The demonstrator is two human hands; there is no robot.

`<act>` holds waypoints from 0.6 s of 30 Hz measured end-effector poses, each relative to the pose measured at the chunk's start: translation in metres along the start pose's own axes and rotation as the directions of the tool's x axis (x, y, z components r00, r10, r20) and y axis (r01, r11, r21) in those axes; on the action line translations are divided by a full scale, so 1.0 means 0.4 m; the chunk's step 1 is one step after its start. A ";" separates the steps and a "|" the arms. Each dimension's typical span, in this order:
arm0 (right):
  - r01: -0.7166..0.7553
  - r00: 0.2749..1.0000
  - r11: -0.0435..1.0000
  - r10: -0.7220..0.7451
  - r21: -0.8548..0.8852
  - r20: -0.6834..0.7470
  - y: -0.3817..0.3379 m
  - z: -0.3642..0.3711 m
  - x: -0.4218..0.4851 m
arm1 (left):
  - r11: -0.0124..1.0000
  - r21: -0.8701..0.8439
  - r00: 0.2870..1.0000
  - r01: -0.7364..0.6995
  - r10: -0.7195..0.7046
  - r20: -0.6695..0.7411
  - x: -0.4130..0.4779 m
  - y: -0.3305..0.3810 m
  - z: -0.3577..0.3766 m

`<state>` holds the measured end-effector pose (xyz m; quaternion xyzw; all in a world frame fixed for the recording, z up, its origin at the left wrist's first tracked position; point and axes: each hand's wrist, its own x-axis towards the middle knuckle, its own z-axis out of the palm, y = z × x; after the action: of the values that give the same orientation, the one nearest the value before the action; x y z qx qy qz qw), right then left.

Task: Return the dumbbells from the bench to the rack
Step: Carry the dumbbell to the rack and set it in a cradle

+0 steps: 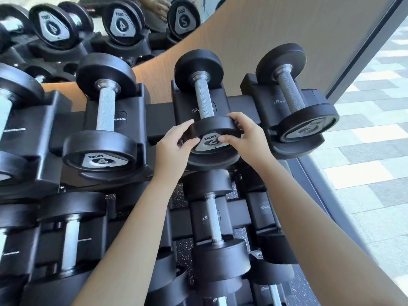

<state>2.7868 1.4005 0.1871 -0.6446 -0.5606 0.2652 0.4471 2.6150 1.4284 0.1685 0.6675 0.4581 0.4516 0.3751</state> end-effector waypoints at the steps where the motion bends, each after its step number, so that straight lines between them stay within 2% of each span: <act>1: -0.002 1.000 1.000 0.003 0.010 -0.003 -0.001 0.002 -0.002 | 1.000 0.009 1.000 0.000 0.000 -0.007 0.002 0.008 -0.001; 6: -0.020 1.000 0.997 0.021 0.075 -0.015 -0.006 0.015 -0.007 | 0.998 0.065 1.000 -0.005 0.005 0.002 0.009 0.024 -0.017; 12: -0.003 1.000 0.999 0.004 0.052 -0.025 -0.001 0.016 -0.012 | 0.991 0.136 1.000 -0.010 0.010 -0.004 0.004 0.046 -0.016; 18: -0.051 0.998 0.981 0.057 0.186 -0.027 0.012 0.013 -0.021 | 0.945 0.290 0.989 -0.151 0.147 0.036 0.017 0.065 -0.013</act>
<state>2.7829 1.3941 0.1792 -0.6196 -0.5084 0.3177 0.5066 2.6182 1.4275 0.1957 0.7514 0.4652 0.4013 0.2408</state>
